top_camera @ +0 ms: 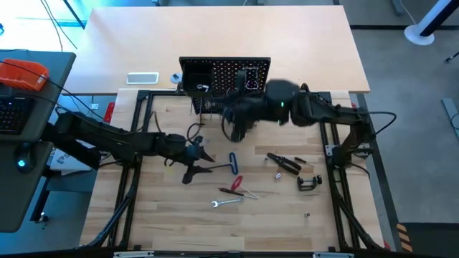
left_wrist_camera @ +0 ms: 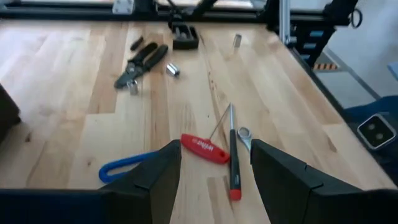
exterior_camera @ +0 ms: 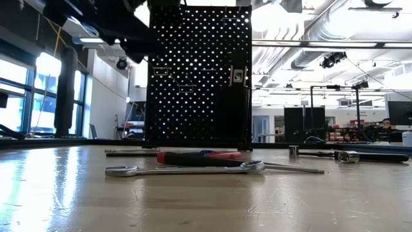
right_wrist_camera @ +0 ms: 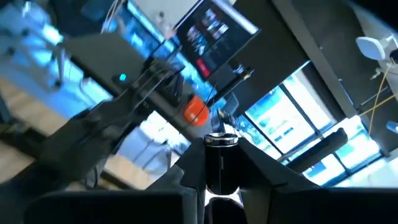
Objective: Hang tools onto peg board
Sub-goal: Put the socket into the top black bin on the pegboard
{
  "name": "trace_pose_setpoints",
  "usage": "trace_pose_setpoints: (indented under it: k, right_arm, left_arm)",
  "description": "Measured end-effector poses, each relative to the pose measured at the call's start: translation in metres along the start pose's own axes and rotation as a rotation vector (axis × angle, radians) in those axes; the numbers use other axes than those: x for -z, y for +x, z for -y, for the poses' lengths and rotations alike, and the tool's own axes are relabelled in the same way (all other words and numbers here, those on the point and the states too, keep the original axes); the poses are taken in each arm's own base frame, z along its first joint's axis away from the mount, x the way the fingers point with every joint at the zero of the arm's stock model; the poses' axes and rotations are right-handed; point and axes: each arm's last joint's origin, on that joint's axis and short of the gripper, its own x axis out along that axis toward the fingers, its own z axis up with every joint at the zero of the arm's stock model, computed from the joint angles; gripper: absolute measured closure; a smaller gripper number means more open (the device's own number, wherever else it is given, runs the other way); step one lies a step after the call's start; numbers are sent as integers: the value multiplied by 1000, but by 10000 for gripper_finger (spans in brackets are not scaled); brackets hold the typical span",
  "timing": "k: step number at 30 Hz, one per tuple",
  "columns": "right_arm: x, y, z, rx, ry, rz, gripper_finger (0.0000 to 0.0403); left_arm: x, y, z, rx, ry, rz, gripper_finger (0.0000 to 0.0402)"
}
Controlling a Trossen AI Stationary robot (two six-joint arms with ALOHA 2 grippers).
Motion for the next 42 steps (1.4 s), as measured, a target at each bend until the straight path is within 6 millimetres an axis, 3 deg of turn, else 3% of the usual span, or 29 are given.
trace_pose_setpoints:
  k: [8, 17, 28, 35, 42]
  right_arm:
    - [33, 14, 39, 55, 154, 129, 347]
    - [78, 37, 47, 84, 229, 52, 347]
    - [114, 50, 54, 113, 293, -39, 345]
    - [123, 51, 56, 110, 345, -66, 340]
    - [124, 51, 56, 108, 359, -75, 287]
  left_arm:
    - [6, 27, -2, 1, -1, 20, 216]
    - [15, 44, -3, 1, -13, 13, 216]
    - [15, 47, -4, 2, -11, 20, 216]
    - [15, 47, -4, 1, -9, 23, 216]
    - [15, 47, -4, 1, -10, 23, 216]
